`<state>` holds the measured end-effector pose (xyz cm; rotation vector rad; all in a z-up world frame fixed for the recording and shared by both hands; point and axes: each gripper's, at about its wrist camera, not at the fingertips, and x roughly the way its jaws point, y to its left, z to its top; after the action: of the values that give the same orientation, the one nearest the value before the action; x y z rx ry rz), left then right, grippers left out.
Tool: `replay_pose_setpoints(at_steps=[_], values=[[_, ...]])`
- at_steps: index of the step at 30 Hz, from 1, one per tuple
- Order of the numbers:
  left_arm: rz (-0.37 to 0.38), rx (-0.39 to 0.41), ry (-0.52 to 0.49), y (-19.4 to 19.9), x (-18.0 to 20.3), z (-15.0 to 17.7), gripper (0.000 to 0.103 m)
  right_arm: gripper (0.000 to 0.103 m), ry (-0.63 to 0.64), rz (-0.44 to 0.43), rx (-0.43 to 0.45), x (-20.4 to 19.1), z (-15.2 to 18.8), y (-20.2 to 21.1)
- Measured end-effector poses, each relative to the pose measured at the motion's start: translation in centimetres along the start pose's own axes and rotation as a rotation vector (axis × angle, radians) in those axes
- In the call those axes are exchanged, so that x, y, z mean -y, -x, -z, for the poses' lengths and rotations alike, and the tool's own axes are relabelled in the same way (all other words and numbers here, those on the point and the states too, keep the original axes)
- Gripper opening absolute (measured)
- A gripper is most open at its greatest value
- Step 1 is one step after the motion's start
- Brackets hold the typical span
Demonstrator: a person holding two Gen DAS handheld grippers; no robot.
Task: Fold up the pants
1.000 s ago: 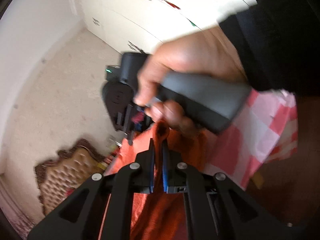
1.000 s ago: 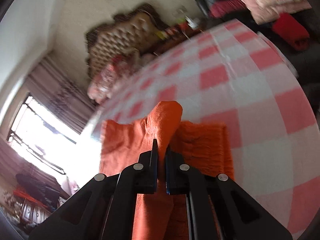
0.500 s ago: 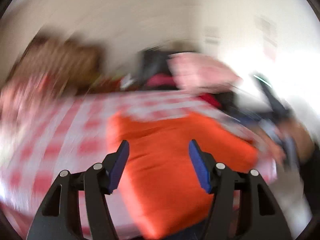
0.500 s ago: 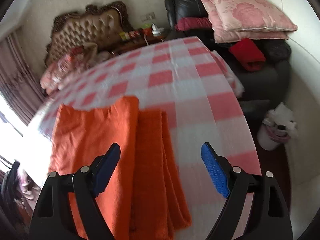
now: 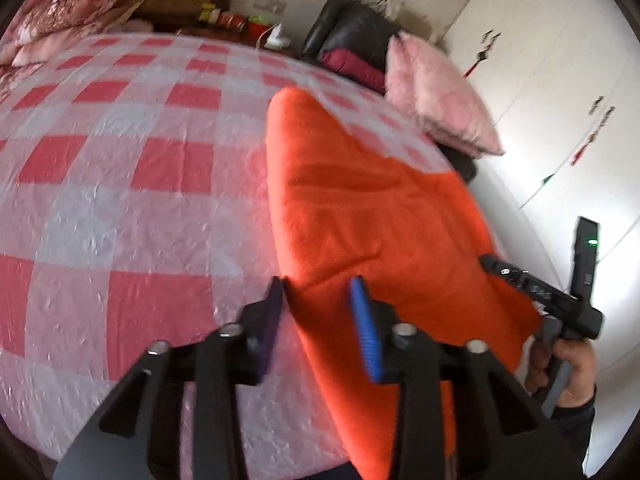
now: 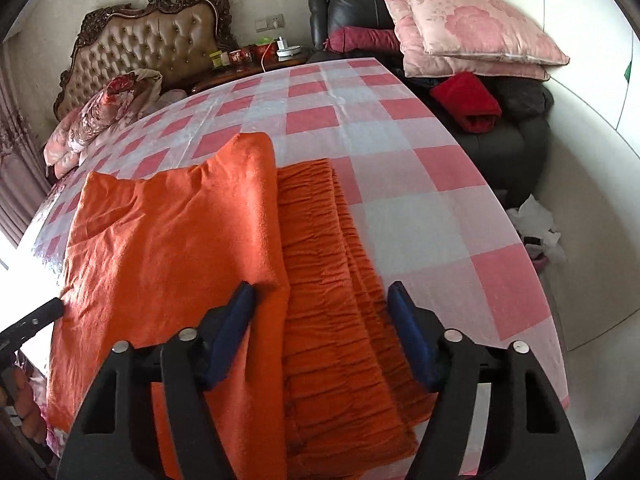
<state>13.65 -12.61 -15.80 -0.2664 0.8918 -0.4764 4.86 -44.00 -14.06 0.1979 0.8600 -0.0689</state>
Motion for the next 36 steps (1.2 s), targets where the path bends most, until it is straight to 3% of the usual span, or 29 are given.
replay_pose_setpoints(at_steps=[3, 6, 18, 20, 23, 27, 31, 34, 36], values=[[-0.014, -0.013, -0.012, -0.5, 0.0, -0.1, 0.016, 0.064, -0.013, -0.001, 0.017, -0.2, 0.1, 0.1], [-0.038, -0.013, -0.040, -1.1, 0.0, -1.4, 0.012, 0.063, -0.029, -0.002, 0.034, -0.4, 0.1, 0.0], [-0.142, -0.016, -0.085, -4.4, -1.0, -7.3, 0.011, 0.061, -0.041, 0.025, -0.009, -2.7, -3.2, -2.5], [-0.150, -0.011, -0.071, -4.4, -1.3, -7.6, 0.017, 0.061, -0.040, 0.029, -0.007, -2.9, -3.4, -2.7], [-0.174, 0.034, -0.064, -2.8, -1.0, -6.9, 0.018, 0.064, -0.030, 0.058, 0.025, -3.0, -3.3, -2.0], [-0.204, 0.148, -0.164, 1.2, 2.0, -3.9, 0.018, 0.070, 0.037, 0.161, 0.108, -4.2, -3.0, -0.1], [-0.242, 0.150, -0.302, 1.9, 4.9, -0.2, 0.018, 0.071, 0.079, 0.197, 0.138, -5.2, -2.3, 1.0], [-0.259, 0.097, -0.325, 0.6, 5.1, 2.0, 0.018, 0.071, 0.095, 0.215, 0.108, -5.2, -1.2, 0.5], [-0.273, 0.122, -0.355, 0.5, 5.3, 2.8, 0.018, 0.077, 0.100, 0.222, 0.089, -5.0, -0.4, -0.1]])
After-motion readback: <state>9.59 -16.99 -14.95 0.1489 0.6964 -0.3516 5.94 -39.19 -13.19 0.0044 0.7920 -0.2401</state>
